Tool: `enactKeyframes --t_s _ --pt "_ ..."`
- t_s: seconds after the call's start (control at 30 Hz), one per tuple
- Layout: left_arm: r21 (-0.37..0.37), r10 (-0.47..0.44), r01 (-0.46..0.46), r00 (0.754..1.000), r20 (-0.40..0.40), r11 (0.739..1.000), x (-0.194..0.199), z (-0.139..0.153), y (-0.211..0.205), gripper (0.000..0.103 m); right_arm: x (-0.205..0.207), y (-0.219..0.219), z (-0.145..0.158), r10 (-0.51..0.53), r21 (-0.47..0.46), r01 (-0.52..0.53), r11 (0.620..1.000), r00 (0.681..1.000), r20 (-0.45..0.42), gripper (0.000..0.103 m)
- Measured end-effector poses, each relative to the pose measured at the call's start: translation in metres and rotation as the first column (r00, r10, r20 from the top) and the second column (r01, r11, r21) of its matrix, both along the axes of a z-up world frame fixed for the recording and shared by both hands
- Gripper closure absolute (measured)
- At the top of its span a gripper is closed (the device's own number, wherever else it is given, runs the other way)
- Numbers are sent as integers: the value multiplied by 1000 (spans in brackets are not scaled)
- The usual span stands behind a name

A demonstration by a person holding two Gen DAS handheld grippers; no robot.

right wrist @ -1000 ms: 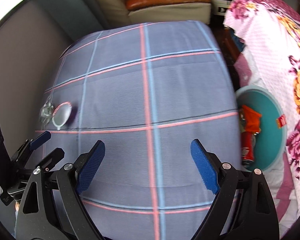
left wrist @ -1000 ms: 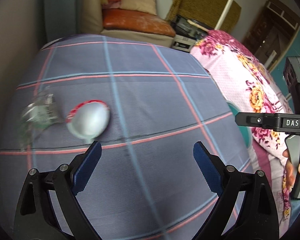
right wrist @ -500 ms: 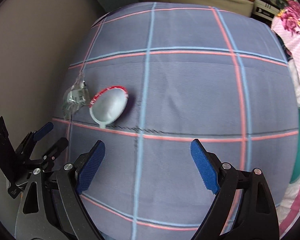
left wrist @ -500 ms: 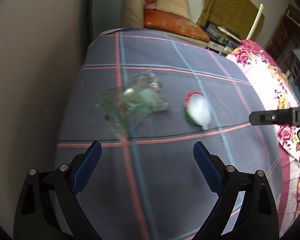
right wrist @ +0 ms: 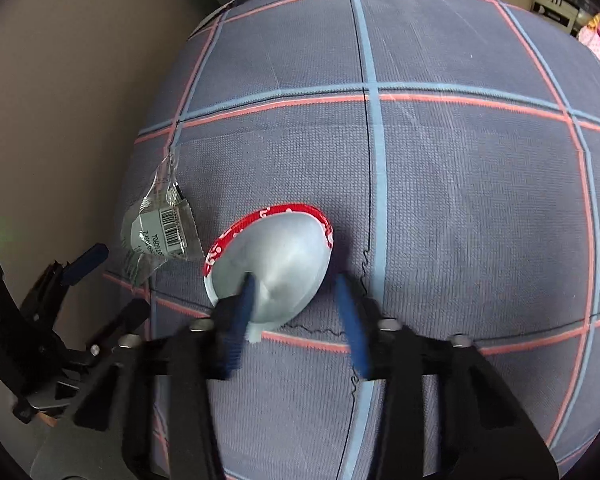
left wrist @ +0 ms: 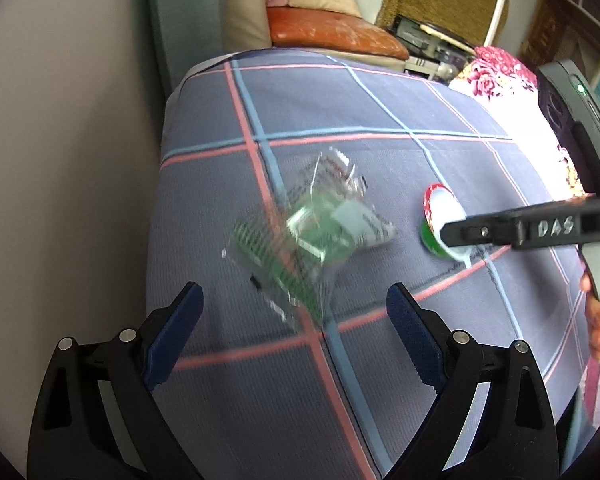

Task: Collect trash
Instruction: 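Grasp the white-red lid with the right tool while the left tool grasps the clear wrapper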

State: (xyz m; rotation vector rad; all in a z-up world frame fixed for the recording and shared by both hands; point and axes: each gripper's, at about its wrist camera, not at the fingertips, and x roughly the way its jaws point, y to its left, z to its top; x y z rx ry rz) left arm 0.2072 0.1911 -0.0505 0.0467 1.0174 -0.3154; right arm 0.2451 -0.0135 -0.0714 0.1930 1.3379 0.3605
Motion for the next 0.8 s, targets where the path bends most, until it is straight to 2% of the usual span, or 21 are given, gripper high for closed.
enactKeyframes --t_s 0.2,0.37,0.4,0.47,0.63,0.67,0.8 --pt "69 -61 62 998 -3 996 26 -3 -14 10 -1 -6 6 15 -13 -14 1000 1000 23 97" --pt "122 -146 147 989 -10 982 36 -14 -23 10 -5 -24 10 2 -36 -1 999 999 34 97" --pt "130 -158 157 987 -6 979 36 -16 -25 12 -5 -28 11 -2 -36 3 999 999 34 97" --pt "128 -172 171 985 -7 977 36 -20 -29 28 -8 -35 11 -10 -36 12 999 999 36 98" --pt "103 -128 125 992 17 987 30 -19 -32 31 -11 -48 14 -25 -33 27 999 999 47 98" --pt "97 -115 113 993 17 989 27 -19 -34 36 -12 -49 15 -27 -32 28 999 998 51 98" --pt "75 -88 86 996 24 994 17 -12 -46 37 -19 -60 22 -36 -40 39 998 997 75 98"
